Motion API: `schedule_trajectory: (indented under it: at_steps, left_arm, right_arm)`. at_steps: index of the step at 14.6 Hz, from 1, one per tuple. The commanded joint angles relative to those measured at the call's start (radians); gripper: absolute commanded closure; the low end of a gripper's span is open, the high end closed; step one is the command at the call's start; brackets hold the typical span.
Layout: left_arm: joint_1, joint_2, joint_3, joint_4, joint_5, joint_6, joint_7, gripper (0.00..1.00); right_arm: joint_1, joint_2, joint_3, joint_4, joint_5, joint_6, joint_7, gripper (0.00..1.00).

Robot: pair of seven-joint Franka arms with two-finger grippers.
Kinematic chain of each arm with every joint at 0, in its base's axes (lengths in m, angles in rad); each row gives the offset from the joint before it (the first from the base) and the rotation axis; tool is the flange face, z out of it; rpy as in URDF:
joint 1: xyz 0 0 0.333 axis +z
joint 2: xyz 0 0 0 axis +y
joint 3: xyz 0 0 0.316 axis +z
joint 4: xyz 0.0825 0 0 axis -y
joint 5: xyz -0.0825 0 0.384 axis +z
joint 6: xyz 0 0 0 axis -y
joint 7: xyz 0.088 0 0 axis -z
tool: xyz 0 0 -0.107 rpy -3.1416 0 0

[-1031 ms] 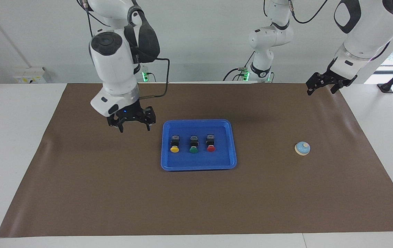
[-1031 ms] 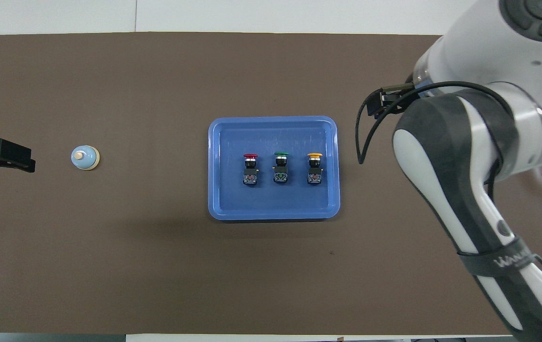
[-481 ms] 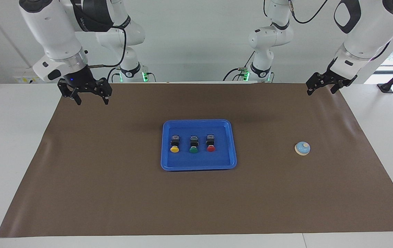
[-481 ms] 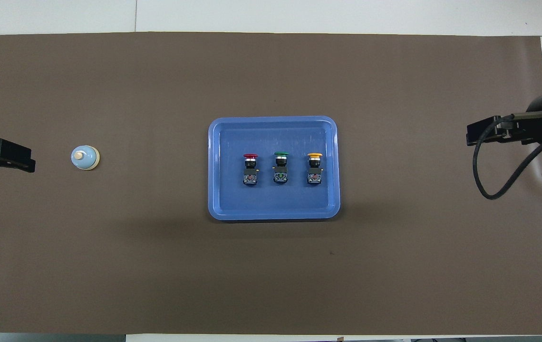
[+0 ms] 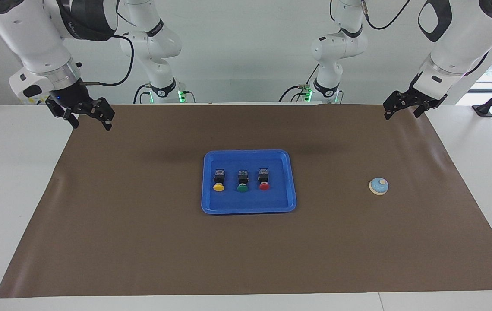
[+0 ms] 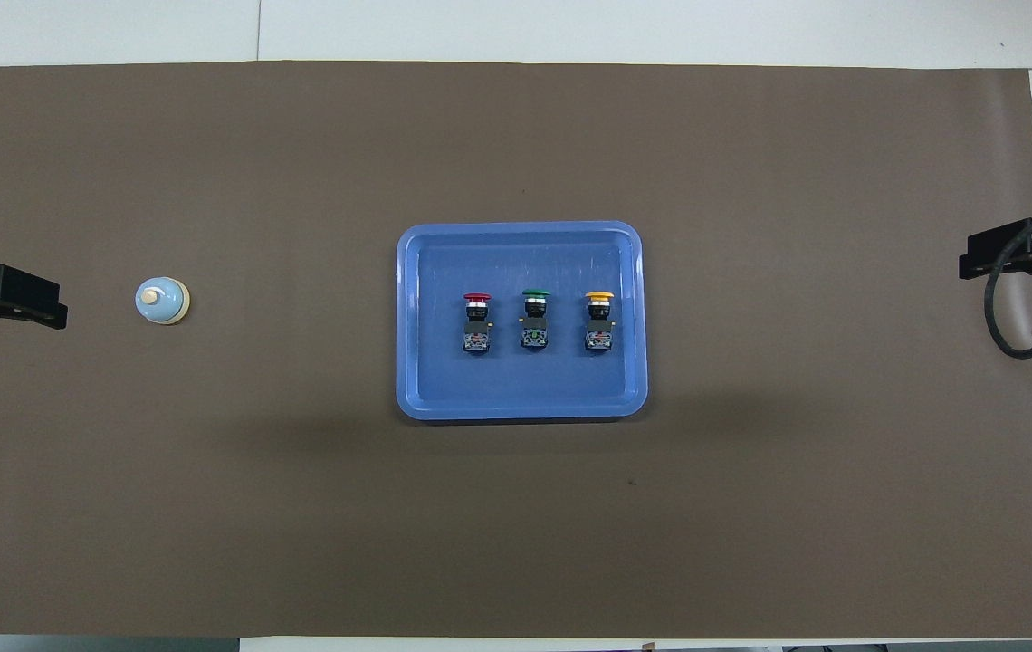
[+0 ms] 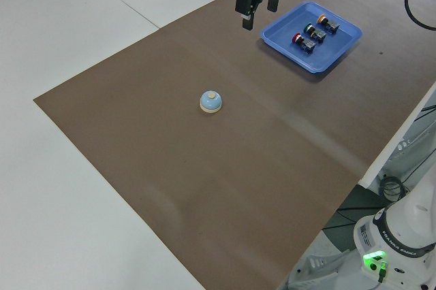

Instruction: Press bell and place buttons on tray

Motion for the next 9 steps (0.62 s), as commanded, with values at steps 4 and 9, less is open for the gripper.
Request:
schedule_trajectory:
  at_steps: [4, 9]
  left_arm:
    - [-0.003, -0.007, 0.007, 0.010, -0.007, -0.024, 0.004, 0.00]
    - [-0.003, -0.005, 0.007, 0.010, -0.007, -0.022, 0.004, 0.00]
  right_arm:
    - [-0.021, -0.005, 0.011, -0.001, 0.016, -0.031, -0.014, 0.00]
    - [-0.024, -0.005, 0.014, 0.002, 0.016, -0.035, -0.012, 0.00]
